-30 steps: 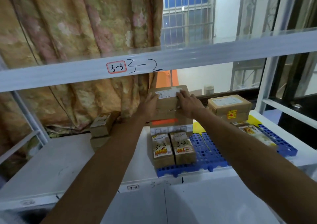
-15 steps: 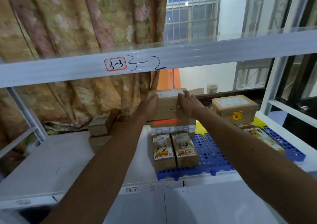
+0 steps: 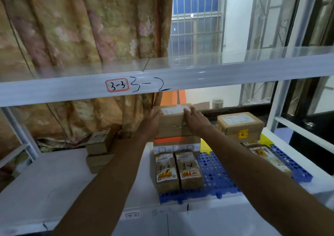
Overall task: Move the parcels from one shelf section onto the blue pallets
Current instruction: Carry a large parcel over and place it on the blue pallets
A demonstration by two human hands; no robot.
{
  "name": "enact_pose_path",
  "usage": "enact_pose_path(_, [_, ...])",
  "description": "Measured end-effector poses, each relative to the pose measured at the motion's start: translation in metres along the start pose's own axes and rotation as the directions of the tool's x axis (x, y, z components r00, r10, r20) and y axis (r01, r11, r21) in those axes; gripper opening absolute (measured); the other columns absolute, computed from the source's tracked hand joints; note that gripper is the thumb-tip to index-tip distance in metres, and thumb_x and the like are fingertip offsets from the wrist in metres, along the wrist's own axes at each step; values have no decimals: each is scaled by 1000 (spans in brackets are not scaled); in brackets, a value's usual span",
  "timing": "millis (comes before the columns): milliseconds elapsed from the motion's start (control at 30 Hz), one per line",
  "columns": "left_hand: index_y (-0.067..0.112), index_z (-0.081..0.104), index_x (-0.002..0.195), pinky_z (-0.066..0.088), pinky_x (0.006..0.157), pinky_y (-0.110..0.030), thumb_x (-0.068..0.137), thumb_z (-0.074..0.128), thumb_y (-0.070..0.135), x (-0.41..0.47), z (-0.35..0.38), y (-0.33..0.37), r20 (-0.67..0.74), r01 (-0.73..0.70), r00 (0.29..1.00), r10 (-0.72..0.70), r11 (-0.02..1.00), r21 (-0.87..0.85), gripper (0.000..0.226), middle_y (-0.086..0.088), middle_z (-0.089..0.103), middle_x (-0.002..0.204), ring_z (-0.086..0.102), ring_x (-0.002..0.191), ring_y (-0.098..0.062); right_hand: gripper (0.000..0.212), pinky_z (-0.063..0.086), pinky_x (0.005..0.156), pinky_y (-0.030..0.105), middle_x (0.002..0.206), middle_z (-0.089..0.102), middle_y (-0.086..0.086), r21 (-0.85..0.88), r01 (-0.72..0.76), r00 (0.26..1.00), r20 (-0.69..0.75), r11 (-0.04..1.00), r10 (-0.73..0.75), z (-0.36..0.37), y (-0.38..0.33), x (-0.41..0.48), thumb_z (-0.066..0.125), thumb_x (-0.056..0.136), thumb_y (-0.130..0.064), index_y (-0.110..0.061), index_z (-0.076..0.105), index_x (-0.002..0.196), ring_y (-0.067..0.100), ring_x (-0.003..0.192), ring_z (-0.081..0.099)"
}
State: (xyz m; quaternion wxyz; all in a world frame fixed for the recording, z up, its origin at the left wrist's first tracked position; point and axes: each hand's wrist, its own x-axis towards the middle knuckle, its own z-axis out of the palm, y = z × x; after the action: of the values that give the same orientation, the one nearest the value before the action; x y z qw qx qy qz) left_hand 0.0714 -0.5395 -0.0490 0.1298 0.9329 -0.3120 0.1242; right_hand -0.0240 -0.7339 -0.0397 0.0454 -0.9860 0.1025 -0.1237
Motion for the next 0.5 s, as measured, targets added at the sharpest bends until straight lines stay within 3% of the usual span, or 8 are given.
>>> enact_pose_path(133, [27, 10, 157, 43, 99, -44, 93, 59, 17, -2, -6, -15, 68, 43, 997, -41, 999, -17, 81, -16, 8, 163, 40, 136, -40, 74, 44, 99, 53, 158, 12, 15, -45, -3, 1000, 30, 999, 5, -4, 3, 0, 60, 95, -26, -16, 15, 152, 41, 134, 36])
enact_pose_path(267, [27, 12, 157, 45, 99, -48, 94, 55, 36, -4, -16, -28, 41, 31, 999, -30, 999, -30, 77, -13, 33, 154, 46, 130, -35, 75, 42, 102, 53, 156, 16, 16, -95, -20, 997, 73, 995, 27, -15, 4, -3, 59, 95, -33, -17, 14, 154, 45, 134, 35])
enact_pose_path(500, [27, 19, 152, 49, 91, -45, 90, 56, 38, -4, -35, -29, 62, -20, 998, 23, 999, -49, 73, -9, 47, 145, 56, 119, -33, 77, 42, 100, 50, 155, 18, 16, -150, -43, 991, 117, 988, 61, -37, -9, -20, 59, 93, -28, -18, 13, 155, 45, 131, 40])
